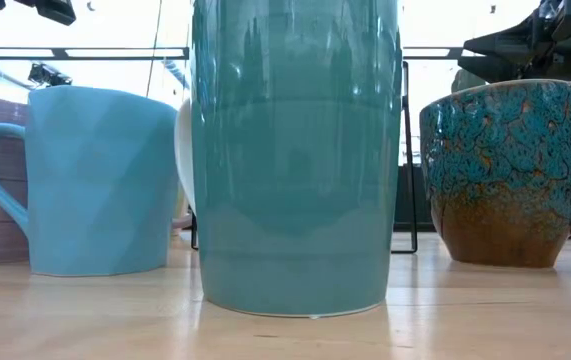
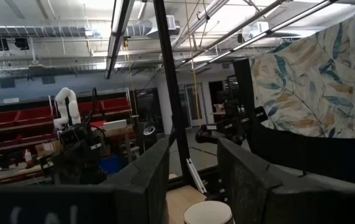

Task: Place coffee mugs

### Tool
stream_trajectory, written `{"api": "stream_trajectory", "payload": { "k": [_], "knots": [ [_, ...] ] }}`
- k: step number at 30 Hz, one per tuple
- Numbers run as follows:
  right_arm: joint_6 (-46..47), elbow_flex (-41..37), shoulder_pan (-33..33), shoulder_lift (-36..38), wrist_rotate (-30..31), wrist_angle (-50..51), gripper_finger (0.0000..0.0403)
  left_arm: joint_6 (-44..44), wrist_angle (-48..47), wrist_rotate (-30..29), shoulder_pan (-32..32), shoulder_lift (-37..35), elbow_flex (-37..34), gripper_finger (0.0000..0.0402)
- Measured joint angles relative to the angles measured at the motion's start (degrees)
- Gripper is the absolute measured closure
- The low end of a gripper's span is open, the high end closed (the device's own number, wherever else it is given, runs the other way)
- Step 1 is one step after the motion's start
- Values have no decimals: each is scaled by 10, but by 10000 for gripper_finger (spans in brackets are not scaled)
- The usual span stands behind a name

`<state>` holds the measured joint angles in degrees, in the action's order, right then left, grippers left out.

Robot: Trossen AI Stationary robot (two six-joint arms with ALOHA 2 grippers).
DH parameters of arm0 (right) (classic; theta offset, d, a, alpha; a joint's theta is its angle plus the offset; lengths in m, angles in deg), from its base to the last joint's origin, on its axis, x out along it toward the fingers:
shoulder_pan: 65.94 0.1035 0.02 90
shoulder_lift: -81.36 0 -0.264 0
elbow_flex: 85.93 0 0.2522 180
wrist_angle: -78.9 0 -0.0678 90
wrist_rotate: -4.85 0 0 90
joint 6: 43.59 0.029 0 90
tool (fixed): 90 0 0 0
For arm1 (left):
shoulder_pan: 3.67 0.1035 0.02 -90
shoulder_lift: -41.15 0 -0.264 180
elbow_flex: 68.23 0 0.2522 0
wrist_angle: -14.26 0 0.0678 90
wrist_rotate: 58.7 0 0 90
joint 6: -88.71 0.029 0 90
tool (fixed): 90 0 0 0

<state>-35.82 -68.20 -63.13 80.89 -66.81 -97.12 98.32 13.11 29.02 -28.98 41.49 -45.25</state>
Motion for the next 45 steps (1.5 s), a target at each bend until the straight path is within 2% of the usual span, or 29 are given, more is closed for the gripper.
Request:
{"api": "stream_trajectory", "payload": {
  "k": [25, 31, 41, 45],
  "knots": [
    [0, 0, 0, 0, 0, 0, 245, -1, 0, 0, 0, 0, 0, 260],
    [0, 0, 0, 0, 0, 0, 245, -123, 10, 0, 0, 0, 0, 260],
    [0, 0, 0, 0, 0, 0, 245, -239, 25, -1, 0, 0, 0, 260],
    [4, 0, 0, 0, 0, -16, 245, -293, 22, -22, 0, 0, 0, 260]
  ]
}}
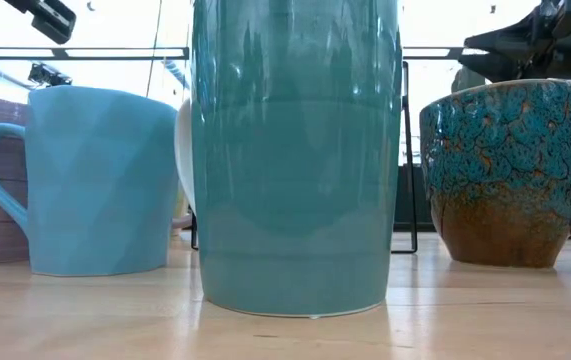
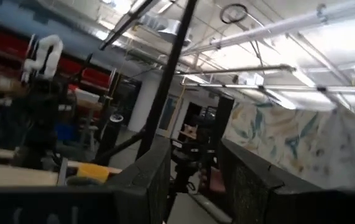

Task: Place coffee mugs
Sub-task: Put the green mug on the shelf

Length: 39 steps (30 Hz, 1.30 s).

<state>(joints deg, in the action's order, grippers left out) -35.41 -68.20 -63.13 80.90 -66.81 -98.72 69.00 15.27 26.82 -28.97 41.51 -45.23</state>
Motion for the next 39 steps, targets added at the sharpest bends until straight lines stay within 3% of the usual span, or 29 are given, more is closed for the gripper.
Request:
{"api": "stream_trajectory", "payload": {
  "k": [6, 10, 21, 25, 31, 35, 39],
  "knots": [
    [85, 0, 0, 0, 0, -15, 245, -34, -155, -95, 17, 23, 59, 260],
    [83, 0, 0, 0, 0, -26, 245, -56, -253, -148, 43, 78, 116, 260],
    [120, 0, 0, -12, 12, -27, 245, -110, -393, -158, 164, 266, 216, 260],
    [85, 0, 0, -40, 28, -37, 245, -109, -419, -138, 226, 326, 244, 260],
    [37, 0, 0, -108, 30, -106, 245, -96, -436, -36, 329, 400, 291, 260],
    [22, 2, 0, -150, 30, -125, 245, -66, -439, 17, 366, 429, 310, 260],
    [11, 10, 0, -185, 30, -125, 245, -51, -460, 32, 393, 455, 336, 260]
  ]
}}
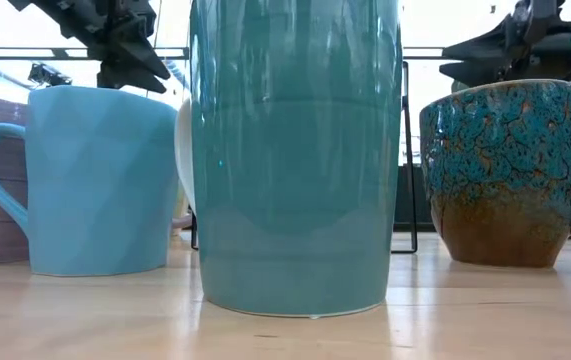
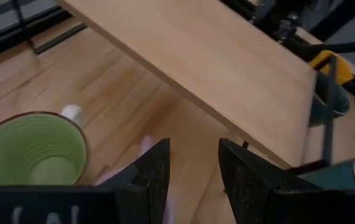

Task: Place coffee mugs
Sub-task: Put the green mug on the shelf

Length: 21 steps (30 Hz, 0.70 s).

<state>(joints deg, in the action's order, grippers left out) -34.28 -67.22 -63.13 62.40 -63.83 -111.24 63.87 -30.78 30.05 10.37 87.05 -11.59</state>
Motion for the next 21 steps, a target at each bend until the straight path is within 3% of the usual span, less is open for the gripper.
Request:
{"api": "stream_trajectory", "payload": {
  "k": [12, 21],
  "knots": [
    [-88, 27, 0, -48, -13, 3, 245, 30, -50, 0, 81, 125, 84, 260],
    [-136, 91, 0, -48, -32, 120, 245, 146, -87, 0, 155, 253, 161, 260]
  ]
}}
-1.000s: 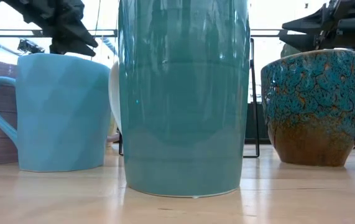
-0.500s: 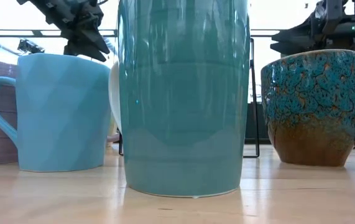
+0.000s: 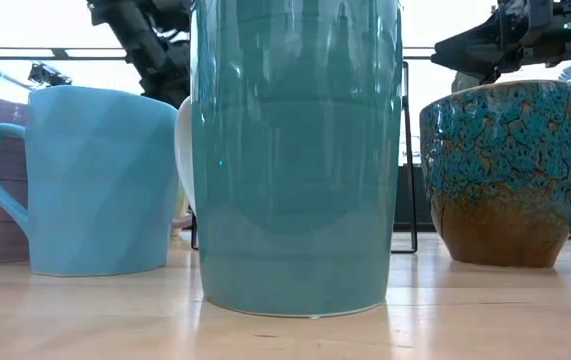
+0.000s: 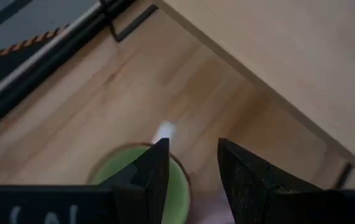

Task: Place coffee mugs
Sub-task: Put the green mug on the shelf

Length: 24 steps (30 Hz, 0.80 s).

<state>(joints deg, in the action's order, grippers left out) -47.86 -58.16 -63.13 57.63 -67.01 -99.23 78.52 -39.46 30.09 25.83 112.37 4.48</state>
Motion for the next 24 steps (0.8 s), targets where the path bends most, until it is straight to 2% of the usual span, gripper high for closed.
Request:
{"api": "stream_trajectory", "payload": {
  "k": [6, 16, 24],
  "knots": [
    [-34, 0, 0, 0, 0, 0, 245, 70, -12, 0, 17, 52, 35, 260],
    [-53, 1, 0, 0, 1, 9, 245, 67, -148, 22, -15, 66, 50, 260],
    [-62, 1, 0, 0, -1, 1, 245, 139, -140, -80, -62, 67, 46, 260]
  ]
}}
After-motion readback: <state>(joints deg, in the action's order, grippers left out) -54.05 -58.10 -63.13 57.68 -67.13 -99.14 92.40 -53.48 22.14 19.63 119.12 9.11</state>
